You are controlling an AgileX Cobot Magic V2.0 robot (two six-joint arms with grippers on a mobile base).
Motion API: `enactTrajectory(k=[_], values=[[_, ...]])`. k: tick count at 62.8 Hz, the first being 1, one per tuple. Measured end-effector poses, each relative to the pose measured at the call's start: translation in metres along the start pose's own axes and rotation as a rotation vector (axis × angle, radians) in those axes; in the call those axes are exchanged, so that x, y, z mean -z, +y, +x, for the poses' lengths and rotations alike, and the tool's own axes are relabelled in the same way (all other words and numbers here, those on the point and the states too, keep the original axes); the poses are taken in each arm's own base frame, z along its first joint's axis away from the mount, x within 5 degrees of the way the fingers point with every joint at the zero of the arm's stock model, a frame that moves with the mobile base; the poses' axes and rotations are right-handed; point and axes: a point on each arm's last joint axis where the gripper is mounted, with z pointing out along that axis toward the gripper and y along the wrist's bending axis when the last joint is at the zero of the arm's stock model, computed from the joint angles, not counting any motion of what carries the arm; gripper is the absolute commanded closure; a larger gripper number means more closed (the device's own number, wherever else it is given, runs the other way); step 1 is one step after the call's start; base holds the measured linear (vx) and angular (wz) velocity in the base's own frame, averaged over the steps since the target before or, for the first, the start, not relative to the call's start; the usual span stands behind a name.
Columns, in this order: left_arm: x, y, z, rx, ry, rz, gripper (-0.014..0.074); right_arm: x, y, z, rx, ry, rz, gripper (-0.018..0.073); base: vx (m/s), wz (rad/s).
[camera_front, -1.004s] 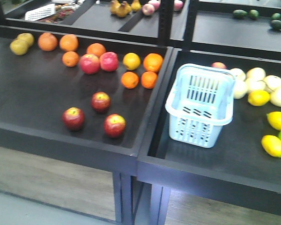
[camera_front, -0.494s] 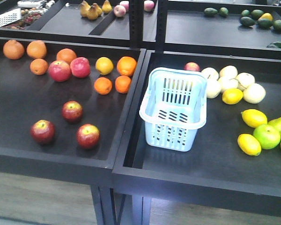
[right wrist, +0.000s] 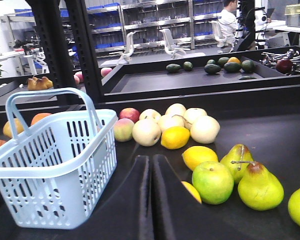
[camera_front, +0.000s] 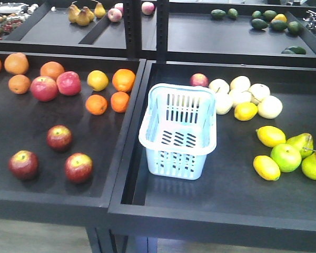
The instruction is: Pick three apples into basket with both arms
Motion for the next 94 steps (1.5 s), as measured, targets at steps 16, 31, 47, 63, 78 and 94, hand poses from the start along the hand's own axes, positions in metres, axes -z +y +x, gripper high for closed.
enactTrajectory(k=[16, 31, 47, 63, 78, 94], values=[[0.0, 0.0, 0.0, 0.0, 0.0, 0.0, 0.0603, 0.0, 0.0, 0.0, 0.0, 0.0, 0.0, 0.0564, 0.11, -0.11], [0.0, 0.0, 0.0, 0.0, 0.0, 0.0, 0.0603, 0.0, 0.0, 0.0, 0.0, 0.0, 0.0, 0.0564, 0.11, -0.1], [0.0, 0.0, 0.0, 0.0, 0.0, 0.0, 0.0603, 0.0, 0.0, 0.0, 0.0, 0.0, 0.0, 0.0564, 0.1, -0.07], [0.0, 0.0, 0.0, 0.0, 0.0, 0.0, 0.0603, 0.0, 0.0, 0.0, 0.0, 0.0, 0.0, 0.0564, 0.08, -0.04], [0.0, 0.0, 0.0, 0.0, 0.0, 0.0, 0.0603, 0.0, 0.0, 0.0, 0.0, 0.0, 0.0, 0.0564, 0.07, -0.02], [0.0, 0.0, 0.0, 0.0, 0.0, 0.0, 0.0603, 0.0, 0.0, 0.0, 0.0, 0.0, 0.0, 0.0564, 0.06, -0.01]])
